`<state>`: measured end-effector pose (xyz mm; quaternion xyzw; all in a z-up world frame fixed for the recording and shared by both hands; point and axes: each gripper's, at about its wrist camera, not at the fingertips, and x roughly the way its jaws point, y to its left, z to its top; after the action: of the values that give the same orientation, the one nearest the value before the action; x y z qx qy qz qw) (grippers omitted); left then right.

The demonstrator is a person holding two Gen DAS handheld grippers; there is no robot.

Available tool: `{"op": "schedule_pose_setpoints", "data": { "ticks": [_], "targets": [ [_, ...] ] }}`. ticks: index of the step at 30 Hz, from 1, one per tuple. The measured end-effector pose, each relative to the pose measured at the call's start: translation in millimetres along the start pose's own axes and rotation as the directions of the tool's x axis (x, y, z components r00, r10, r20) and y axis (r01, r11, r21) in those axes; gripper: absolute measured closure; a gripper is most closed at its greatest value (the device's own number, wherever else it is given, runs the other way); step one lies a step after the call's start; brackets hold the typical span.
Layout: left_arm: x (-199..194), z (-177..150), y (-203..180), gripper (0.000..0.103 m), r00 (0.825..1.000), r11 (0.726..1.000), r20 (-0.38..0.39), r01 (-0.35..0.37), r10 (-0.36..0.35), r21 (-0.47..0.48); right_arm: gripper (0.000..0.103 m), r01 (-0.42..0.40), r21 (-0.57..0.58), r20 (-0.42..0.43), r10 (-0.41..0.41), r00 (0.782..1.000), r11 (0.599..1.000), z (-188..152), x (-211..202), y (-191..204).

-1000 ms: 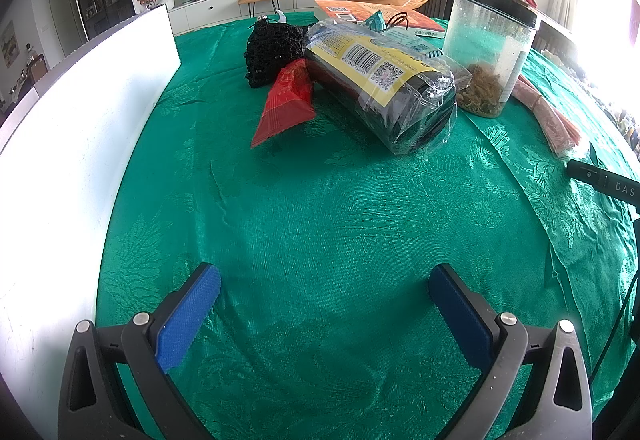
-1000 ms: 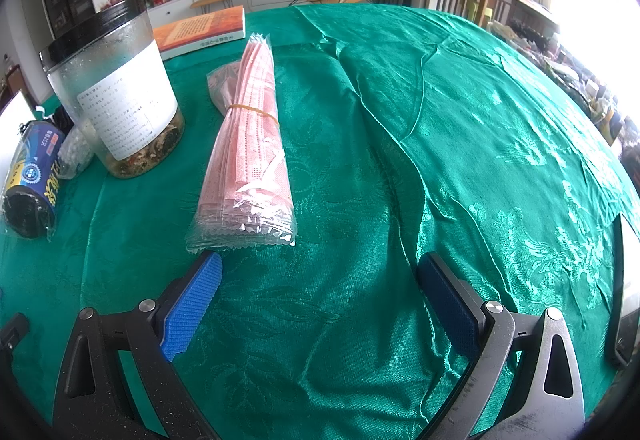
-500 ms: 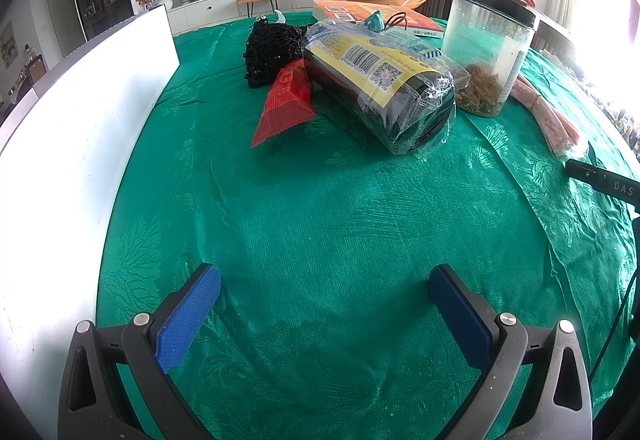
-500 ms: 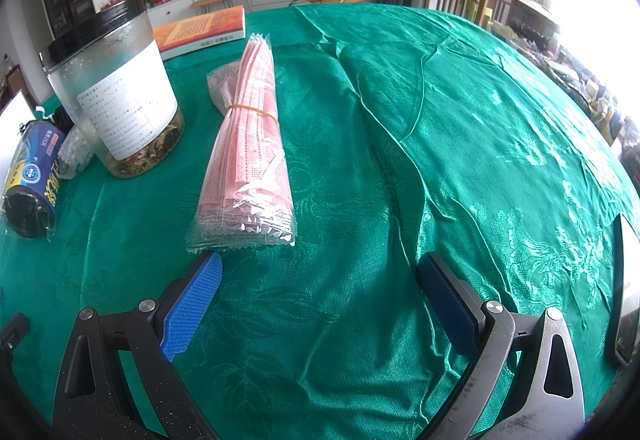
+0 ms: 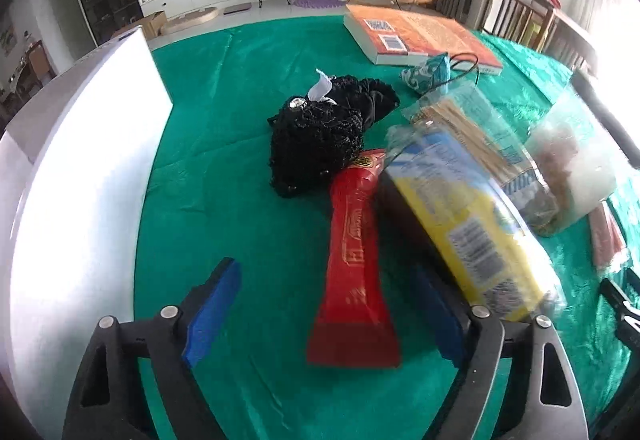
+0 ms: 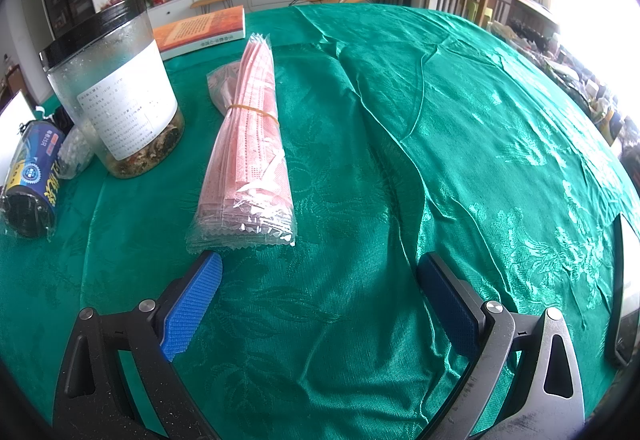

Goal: Organize soft objects
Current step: 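Grasp the red snack bag with the left gripper while the right grasps the mask bundle, then carry the red snack bag and mask bundle toward the white box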

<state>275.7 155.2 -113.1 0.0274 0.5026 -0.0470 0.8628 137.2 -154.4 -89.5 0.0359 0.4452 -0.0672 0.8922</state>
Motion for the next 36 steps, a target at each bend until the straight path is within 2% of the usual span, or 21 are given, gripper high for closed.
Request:
{"op": "schedule_pose_setpoints", "data": {
  "ticks": [1, 2, 3, 6, 10, 12, 13, 16, 17, 21, 26, 27, 28, 29, 31, 32, 36],
  "targets": [
    [8, 2, 1, 0.044, 1.0, 1.0, -0.021, 0.012, -0.012, 0.013, 0.003, 0.0, 0.0, 0.0, 0.0, 1.0, 1.0, 0, 0, 0],
    [10, 2, 2, 0.058, 1.0, 1.0, -0.007, 0.026, -0.025, 0.015, 0.003, 0.0, 0.0, 0.0, 0.0, 1.0, 1.0, 0, 0, 0],
    [8, 4, 4, 0.08, 0.999, 0.999, 0.001, 0.047, -0.047, 0.012, 0.003, 0.0, 0.0, 0.0, 0.0, 1.0, 1.0, 0, 0, 0],
    [-6, -1, 10, 0.083, 0.993, 0.992, 0.01, 0.118, -0.117, -0.034, 0.003, 0.0, 0.0, 0.0, 0.0, 1.0, 1.0, 0, 0, 0],
    [-38, -35, 27, 0.083, 0.989, 0.978, 0.041, 0.145, -0.141, -0.148, 0.003, -0.01, -0.011, -0.003, 0.01, 1.0, 1.0, 1, 0, 0],
    [-48, -55, 34, 0.083, 0.989, 0.973, 0.036, 0.145, -0.141, -0.178, 0.003, -0.083, -0.062, -0.046, 0.08, 0.996, 0.995, 6, 2, -4],
    [-51, -66, 35, 0.083, 0.99, 0.973, 0.037, 0.14, -0.136, -0.181, 0.004, -0.13, -0.052, -0.072, 0.127, 0.989, 0.99, 7, -1, -10],
    [-65, -84, 40, 0.083, 0.99, 0.974, 0.068, 0.136, -0.125, -0.18, 0.005, -0.252, 0.104, -0.135, 0.264, 0.955, 0.962, 14, -14, -40],
    [-69, -87, 39, 0.083, 0.988, 0.972, 0.083, 0.141, -0.127, -0.187, 0.005, -0.268, 0.117, -0.133, 0.282, 0.95, 0.956, 21, -20, -44],
    [-76, -92, 36, 0.083, 0.982, 0.963, 0.121, 0.167, -0.144, -0.21, 0.005, -0.235, 0.012, -0.139, 0.235, 0.962, 0.972, 60, -15, -19],
    [-91, -93, 28, 0.083, 0.978, 0.966, 0.129, 0.187, -0.165, -0.18, 0.009, -0.217, -0.02, -0.195, 0.209, 0.958, 0.976, 91, 41, 19],
    [-94, -94, 28, 0.083, 0.976, 0.964, 0.132, 0.196, -0.174, -0.18, 0.016, -0.208, -0.028, -0.22, 0.197, 0.955, 0.978, 91, 50, 24],
    [-98, -95, 29, 0.083, 0.973, 0.962, 0.14, 0.205, -0.181, -0.18, 0.045, -0.143, -0.068, -0.185, 0.129, 0.974, 0.987, 93, 46, 26],
    [-102, -95, 31, 0.083, 0.97, 0.959, 0.154, 0.217, -0.191, -0.182, 0.076, -0.14, -0.062, -0.177, 0.127, 0.976, 0.988, 95, 41, 25],
    [-114, -95, 36, 0.083, 0.959, 0.951, 0.191, 0.245, -0.209, -0.19, 0.077, -0.166, 0.027, -0.148, 0.168, 0.975, 0.986, 98, 25, 7],
    [-120, -95, 39, 0.083, 0.953, 0.946, 0.21, 0.261, -0.22, -0.191, 0.077, -0.159, 0.051, -0.114, 0.164, 0.98, 0.986, 101, 12, -1],
    [-147, -92, 56, 0.086, 0.926, 0.929, 0.287, 0.31, -0.246, -0.203, 0.077, -0.198, 0.063, 0.019, 0.198, 0.98, 0.978, 115, -54, -13]
  ]
}}
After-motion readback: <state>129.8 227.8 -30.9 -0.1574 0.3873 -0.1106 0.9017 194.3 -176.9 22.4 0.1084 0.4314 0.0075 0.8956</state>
